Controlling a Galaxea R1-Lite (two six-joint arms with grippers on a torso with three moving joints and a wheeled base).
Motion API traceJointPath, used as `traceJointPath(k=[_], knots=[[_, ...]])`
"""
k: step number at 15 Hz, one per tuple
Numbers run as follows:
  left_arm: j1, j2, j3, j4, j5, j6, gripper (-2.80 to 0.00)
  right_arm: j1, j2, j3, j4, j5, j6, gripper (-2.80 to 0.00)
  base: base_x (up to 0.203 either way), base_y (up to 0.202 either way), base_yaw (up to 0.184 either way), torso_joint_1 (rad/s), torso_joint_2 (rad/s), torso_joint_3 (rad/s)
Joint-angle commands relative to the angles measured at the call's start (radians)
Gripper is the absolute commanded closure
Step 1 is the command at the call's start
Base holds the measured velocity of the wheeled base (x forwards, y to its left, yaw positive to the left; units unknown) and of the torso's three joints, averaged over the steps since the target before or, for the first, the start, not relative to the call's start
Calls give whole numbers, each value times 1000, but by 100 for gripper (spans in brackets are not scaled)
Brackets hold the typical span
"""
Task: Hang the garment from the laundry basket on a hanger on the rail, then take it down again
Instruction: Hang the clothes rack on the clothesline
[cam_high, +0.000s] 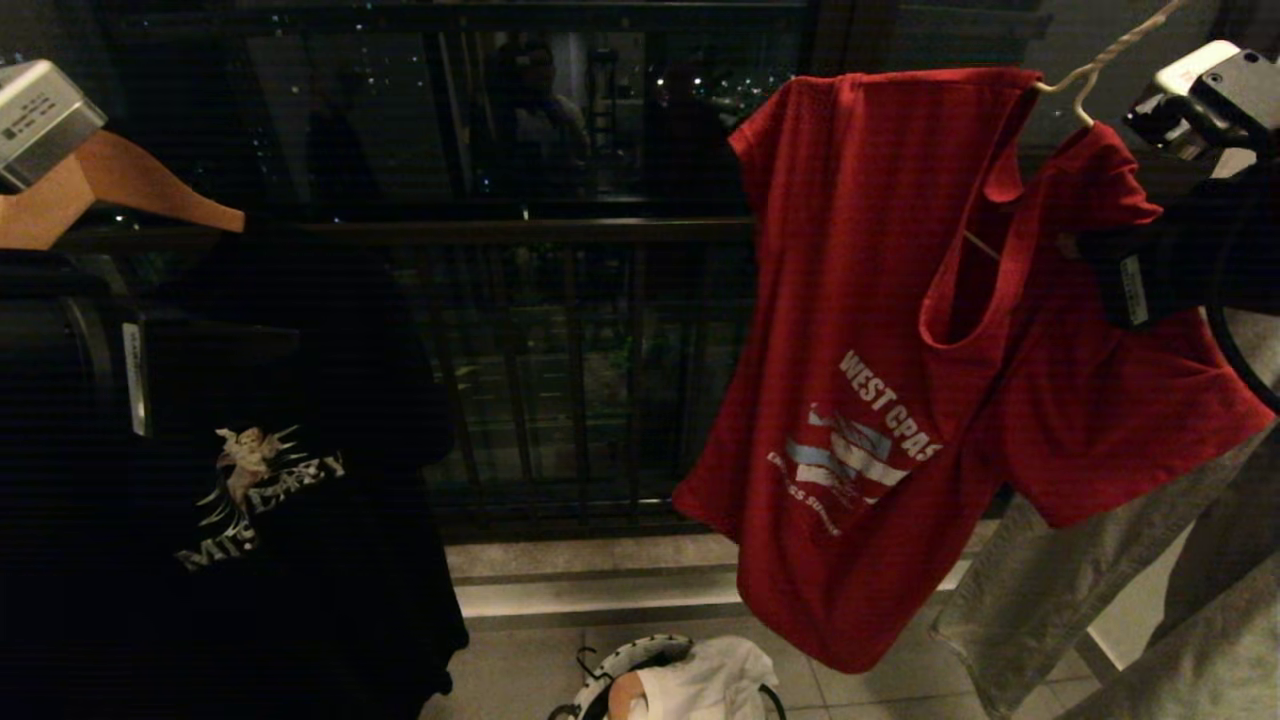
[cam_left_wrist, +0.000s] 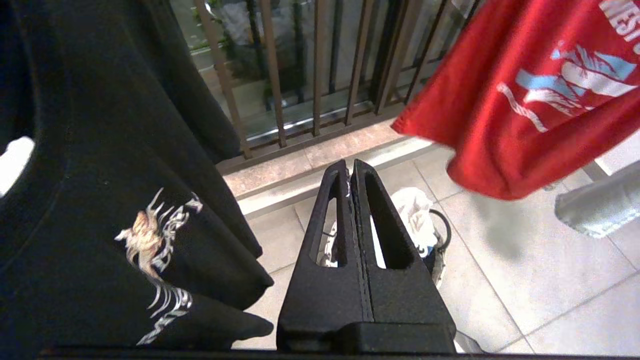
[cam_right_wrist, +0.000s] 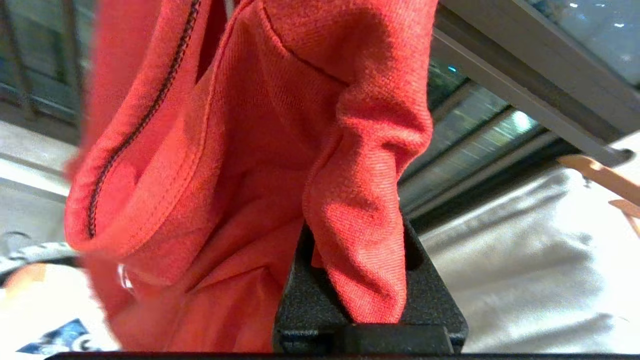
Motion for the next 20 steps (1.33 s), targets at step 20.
traceJointPath(k=[20], knots=[[1, -15, 0, 1, 0, -1, 0, -52, 18, -41, 1, -24, -6, 0, 0, 0, 0, 0, 0, 0]])
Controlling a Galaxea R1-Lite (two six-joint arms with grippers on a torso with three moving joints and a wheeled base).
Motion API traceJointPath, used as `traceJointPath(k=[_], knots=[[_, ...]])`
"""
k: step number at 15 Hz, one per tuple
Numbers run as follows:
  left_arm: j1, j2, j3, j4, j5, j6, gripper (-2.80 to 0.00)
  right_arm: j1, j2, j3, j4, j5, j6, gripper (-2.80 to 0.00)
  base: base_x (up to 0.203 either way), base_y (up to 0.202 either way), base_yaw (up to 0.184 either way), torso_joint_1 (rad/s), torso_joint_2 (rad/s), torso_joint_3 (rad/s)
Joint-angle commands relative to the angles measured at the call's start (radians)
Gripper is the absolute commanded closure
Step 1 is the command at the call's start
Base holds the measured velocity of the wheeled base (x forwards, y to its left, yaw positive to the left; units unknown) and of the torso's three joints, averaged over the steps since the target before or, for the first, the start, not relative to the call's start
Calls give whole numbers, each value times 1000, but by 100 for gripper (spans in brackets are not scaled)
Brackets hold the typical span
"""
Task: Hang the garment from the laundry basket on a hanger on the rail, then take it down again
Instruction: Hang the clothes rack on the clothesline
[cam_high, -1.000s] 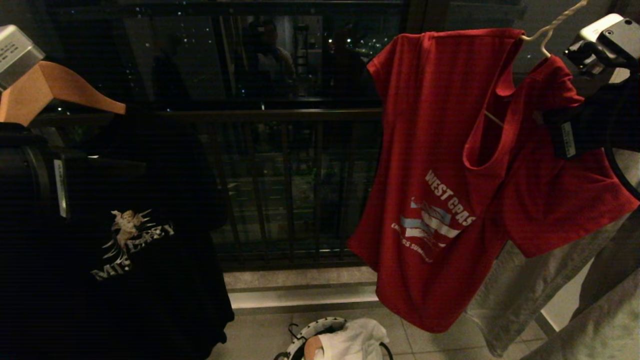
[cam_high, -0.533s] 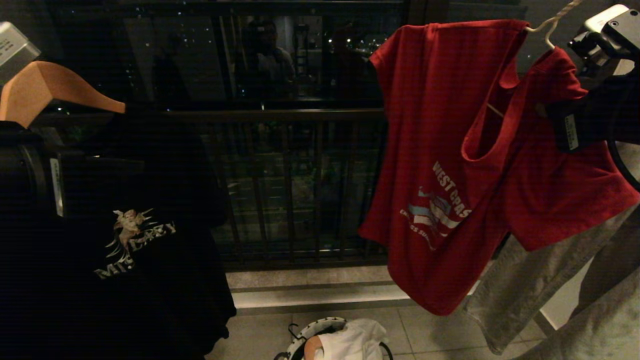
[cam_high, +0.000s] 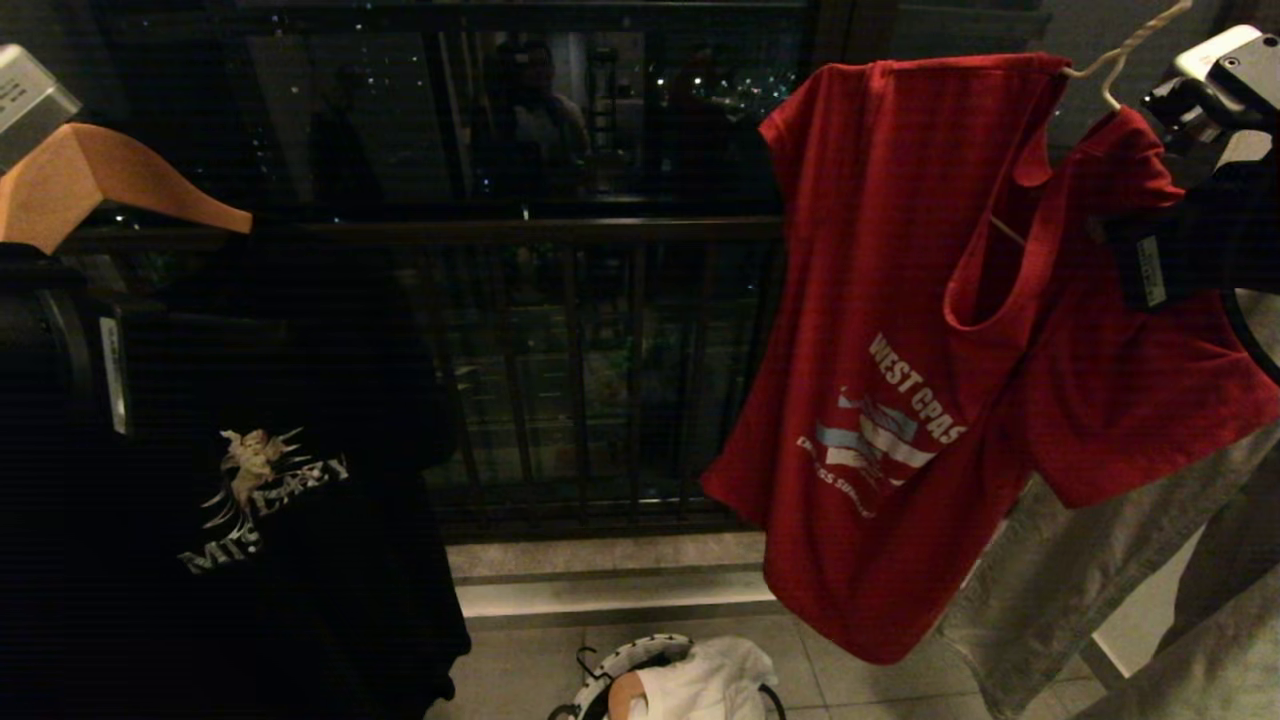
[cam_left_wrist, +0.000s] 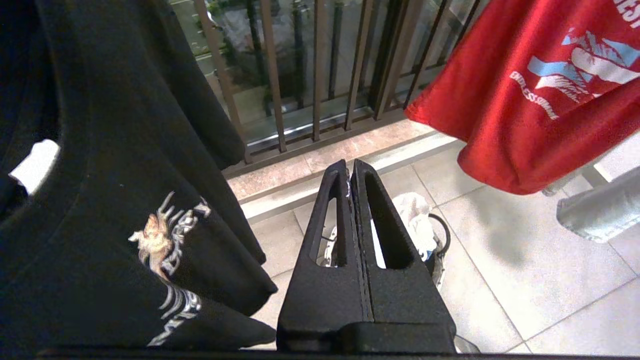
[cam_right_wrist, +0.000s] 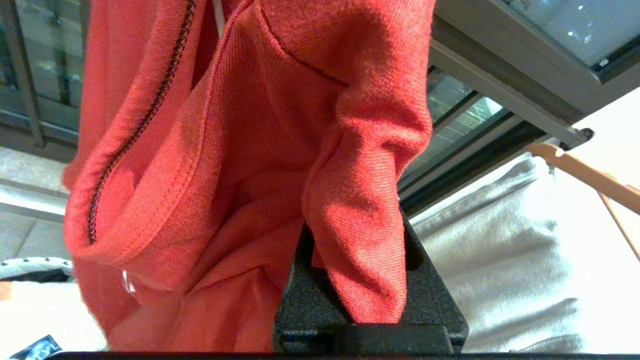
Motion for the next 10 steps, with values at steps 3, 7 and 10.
traceJointPath(k=[3, 7, 10], knots=[[0, 0, -1, 0, 0, 0, 0, 5, 4, -38, 82, -9, -35, 0, 0, 0, 0, 0, 0, 0], [0, -9, -1, 1, 0, 0, 0, 12, 6, -78, 166, -34, -114, 0, 0, 0, 0, 0, 0, 0], [0, -15, -3, 0, 0, 0, 0, 28, 6, -78, 166, -61, -136, 0, 0, 0, 0, 0, 0, 0]])
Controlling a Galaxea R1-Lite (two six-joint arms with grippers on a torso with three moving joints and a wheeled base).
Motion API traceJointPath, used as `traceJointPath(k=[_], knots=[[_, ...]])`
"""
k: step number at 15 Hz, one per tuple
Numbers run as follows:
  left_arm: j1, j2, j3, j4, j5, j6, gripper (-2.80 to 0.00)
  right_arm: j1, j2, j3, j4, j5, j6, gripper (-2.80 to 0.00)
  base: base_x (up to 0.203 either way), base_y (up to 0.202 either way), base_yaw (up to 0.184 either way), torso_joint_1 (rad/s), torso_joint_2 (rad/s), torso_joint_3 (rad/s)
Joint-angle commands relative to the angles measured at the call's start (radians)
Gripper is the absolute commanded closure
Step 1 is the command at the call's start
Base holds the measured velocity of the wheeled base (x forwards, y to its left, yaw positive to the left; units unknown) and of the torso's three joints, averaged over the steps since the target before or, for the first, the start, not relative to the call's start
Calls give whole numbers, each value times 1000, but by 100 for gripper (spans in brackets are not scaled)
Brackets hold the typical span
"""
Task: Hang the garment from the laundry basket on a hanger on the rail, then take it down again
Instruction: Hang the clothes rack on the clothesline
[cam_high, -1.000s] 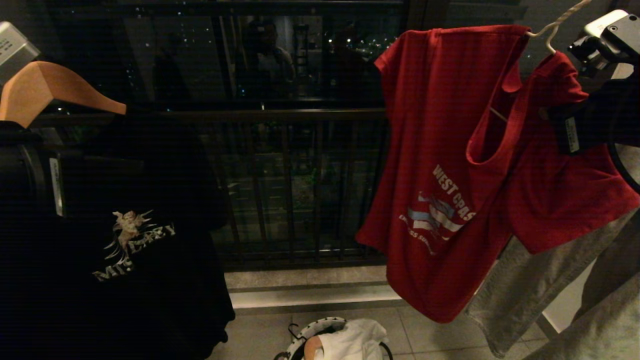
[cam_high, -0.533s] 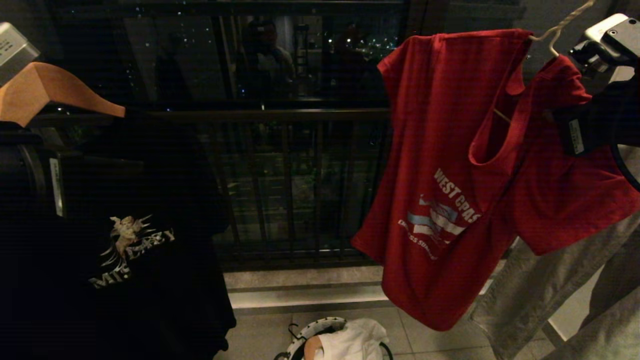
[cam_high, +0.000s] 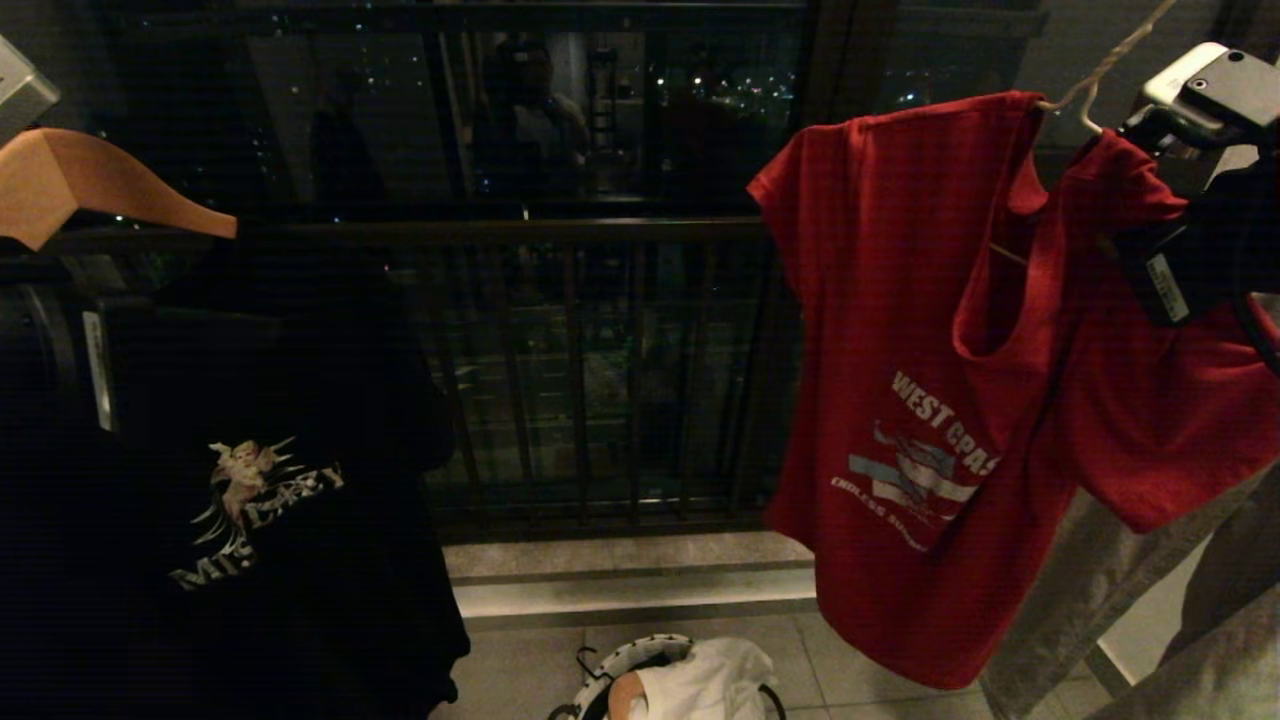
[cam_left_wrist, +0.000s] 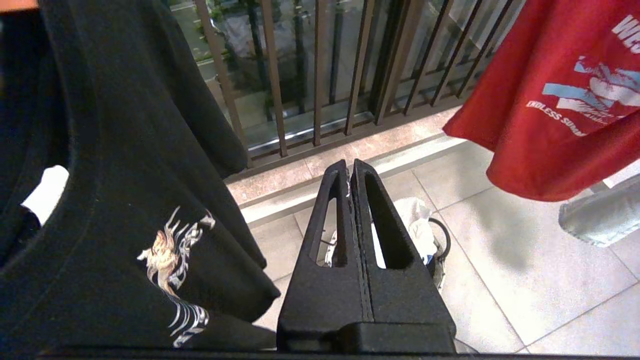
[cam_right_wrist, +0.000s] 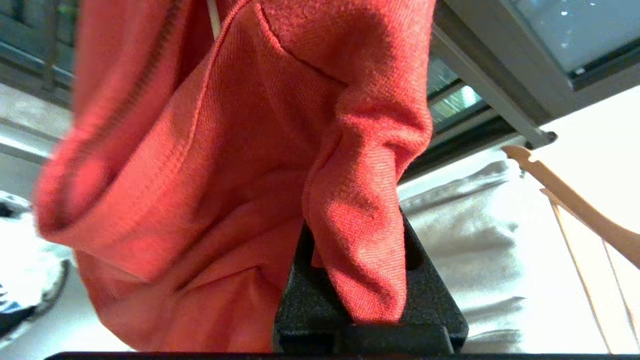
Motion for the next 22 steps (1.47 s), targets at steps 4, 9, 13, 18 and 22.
traceJointPath(k=[4, 9, 13, 18, 22], knots=[[0, -7, 0, 1, 0, 0, 0, 4, -1, 3, 2, -6, -34, -280, 0, 0, 0, 0, 0, 0], [0, -10, 0, 0, 0, 0, 0, 4, -9, 12, 4, -6, -34, -280, 0, 0, 0, 0, 0, 0], [0, -10, 0, 0, 0, 0, 0, 4, -47, 41, 2, -6, -36, -280, 0, 0, 0, 0, 0, 0], [0, -19, 0, 0, 0, 1, 0, -4, -134, 97, 2, -6, -36, -280, 0, 0, 0, 0, 0, 0], [0, -21, 0, 0, 0, 0, 0, -21, -194, 145, 2, -6, -35, -280, 0, 0, 0, 0, 0, 0]])
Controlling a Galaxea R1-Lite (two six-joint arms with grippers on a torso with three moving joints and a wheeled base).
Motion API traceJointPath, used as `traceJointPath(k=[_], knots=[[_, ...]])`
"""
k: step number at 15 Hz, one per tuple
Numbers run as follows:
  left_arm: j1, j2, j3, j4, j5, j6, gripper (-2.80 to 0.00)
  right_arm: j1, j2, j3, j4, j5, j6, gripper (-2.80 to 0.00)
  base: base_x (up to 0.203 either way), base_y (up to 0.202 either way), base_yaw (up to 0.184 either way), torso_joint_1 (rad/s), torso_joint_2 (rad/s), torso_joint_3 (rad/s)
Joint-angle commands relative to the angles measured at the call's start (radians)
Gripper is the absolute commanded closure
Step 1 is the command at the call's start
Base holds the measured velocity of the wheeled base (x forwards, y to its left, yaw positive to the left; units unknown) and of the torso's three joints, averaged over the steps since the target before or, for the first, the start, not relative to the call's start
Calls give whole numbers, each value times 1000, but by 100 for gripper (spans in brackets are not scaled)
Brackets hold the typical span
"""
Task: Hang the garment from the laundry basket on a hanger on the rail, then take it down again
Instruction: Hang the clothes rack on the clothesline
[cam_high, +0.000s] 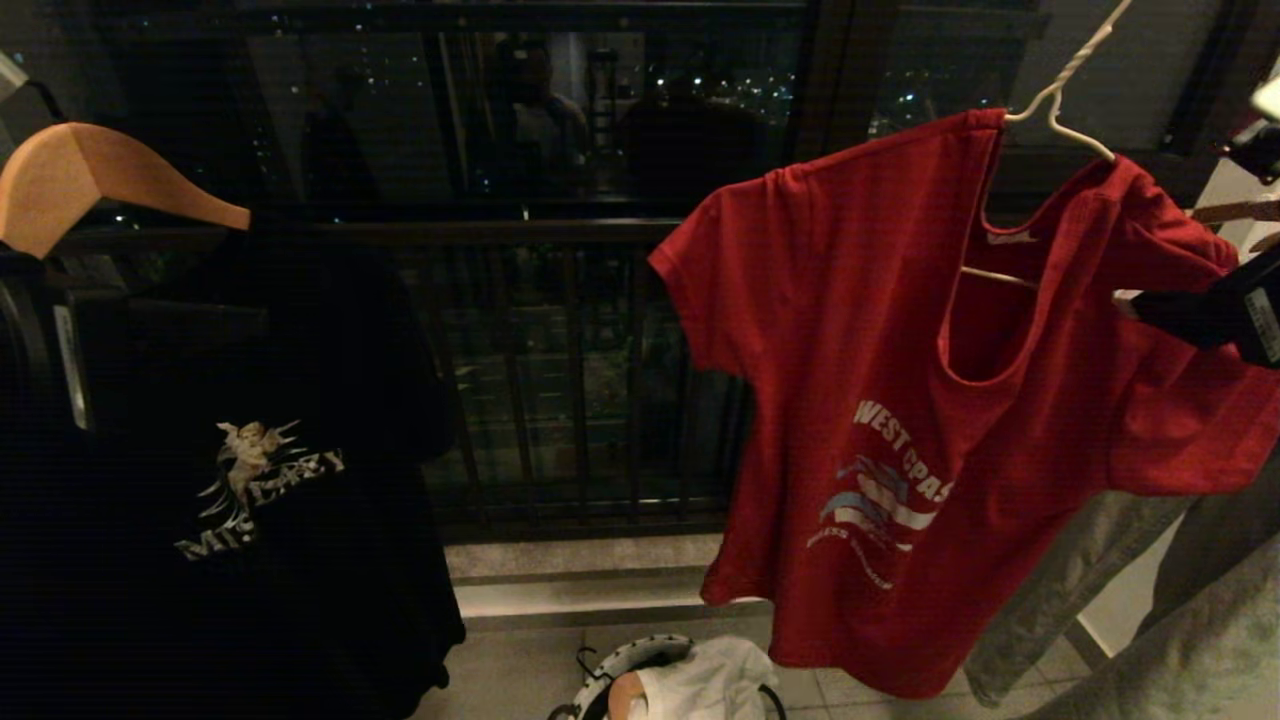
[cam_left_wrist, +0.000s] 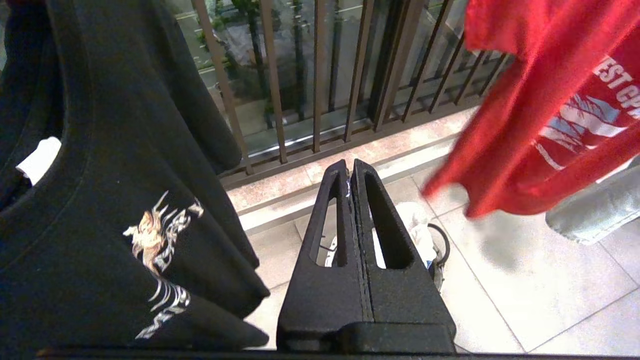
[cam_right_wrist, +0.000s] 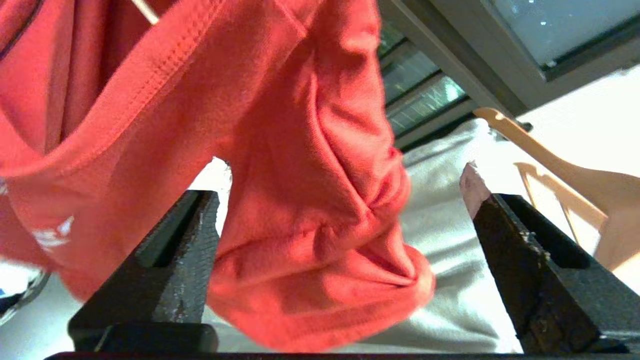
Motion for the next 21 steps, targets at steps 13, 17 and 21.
traceJointPath(k=[13, 17, 21], knots=[[0, 13, 0, 2, 0, -1, 0, -52, -214, 110, 2, 2, -1, 0, 0, 0, 0, 0, 0, 0], [0, 45, 1, 2, 0, -2, 0, -61, -213, 145, 1, 3, 8, 0, 0, 0, 0, 0, 0, 0], [-1, 71, 4, 3, -3, -1, 0, -166, -219, 196, 1, 14, 10, 0, 0, 0, 0, 0, 0, 0]])
